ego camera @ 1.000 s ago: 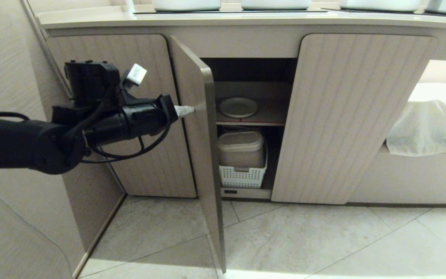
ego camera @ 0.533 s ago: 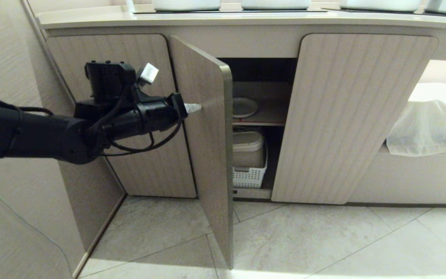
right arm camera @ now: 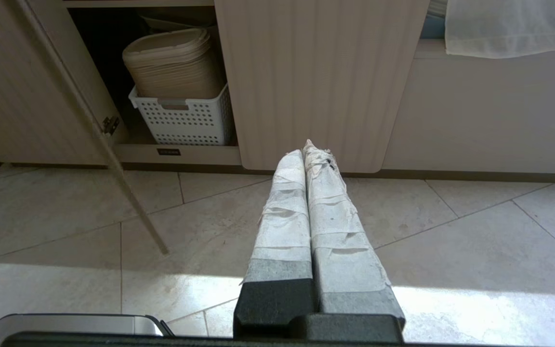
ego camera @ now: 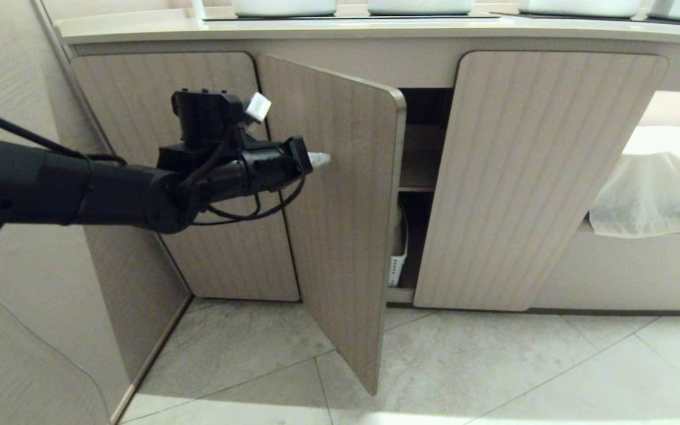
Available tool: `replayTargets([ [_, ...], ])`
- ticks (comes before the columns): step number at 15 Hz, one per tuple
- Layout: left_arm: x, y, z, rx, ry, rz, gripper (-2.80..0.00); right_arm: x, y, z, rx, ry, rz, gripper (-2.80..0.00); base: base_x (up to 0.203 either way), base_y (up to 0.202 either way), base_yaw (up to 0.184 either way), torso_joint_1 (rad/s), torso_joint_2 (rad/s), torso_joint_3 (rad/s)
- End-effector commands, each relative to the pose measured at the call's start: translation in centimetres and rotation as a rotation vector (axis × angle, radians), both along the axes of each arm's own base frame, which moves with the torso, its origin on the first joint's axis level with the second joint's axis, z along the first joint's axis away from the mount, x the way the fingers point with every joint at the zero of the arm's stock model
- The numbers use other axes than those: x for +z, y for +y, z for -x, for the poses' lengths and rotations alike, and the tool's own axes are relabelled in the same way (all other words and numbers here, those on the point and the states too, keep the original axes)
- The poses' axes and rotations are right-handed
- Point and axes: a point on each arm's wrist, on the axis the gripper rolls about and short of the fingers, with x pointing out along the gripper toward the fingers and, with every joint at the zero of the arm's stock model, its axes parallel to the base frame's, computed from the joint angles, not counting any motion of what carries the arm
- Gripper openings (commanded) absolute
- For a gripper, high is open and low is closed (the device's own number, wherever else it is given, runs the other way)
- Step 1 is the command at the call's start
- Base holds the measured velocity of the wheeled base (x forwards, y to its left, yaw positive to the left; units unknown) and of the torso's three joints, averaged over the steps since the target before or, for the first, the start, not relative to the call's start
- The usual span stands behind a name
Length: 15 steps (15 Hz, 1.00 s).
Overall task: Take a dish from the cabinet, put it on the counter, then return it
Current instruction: Close the cabinet door
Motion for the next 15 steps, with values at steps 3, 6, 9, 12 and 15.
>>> replayTargets([
  [3, 0.0, -1.3, -1.7, -0.012, -0.008, 0.006, -2.8, 0.0, 0.0, 0.0, 0.0, -0.001, 0.0, -2.8, 0.0, 0.0, 0.0, 0.0, 0.0, 0.0],
  [6, 0.1, -1.8, -2.9, -0.016, -0.028, -0.019, -2.8, 0.0, 0.0, 0.0, 0.0, 0.002, 0.0, -2.8, 0.0, 0.0, 0.0, 0.0, 0.0, 0.0],
  [9, 0.5, -2.3, -3.9, -0.02, -0.034, -0.023, -2.8, 0.0, 0.0, 0.0, 0.0, 0.0, 0.0, -2.8, 0.0, 0.0, 0.0, 0.0, 0.0, 0.0],
  [12, 1.0, -3.1, -4.3, -0.031, -0.046, -0.02, -2.8, 0.0, 0.0, 0.0, 0.0, 0.001, 0.0, -2.8, 0.0, 0.0, 0.0, 0.0, 0.0, 0.0],
  [15, 1.2, -4.0, -4.8, -0.031, -0.067, -0.024, -2.8, 0.0, 0.0, 0.0, 0.0, 0.001, 0.0, -2.8, 0.0, 0.0, 0.0, 0.0, 0.0, 0.0],
])
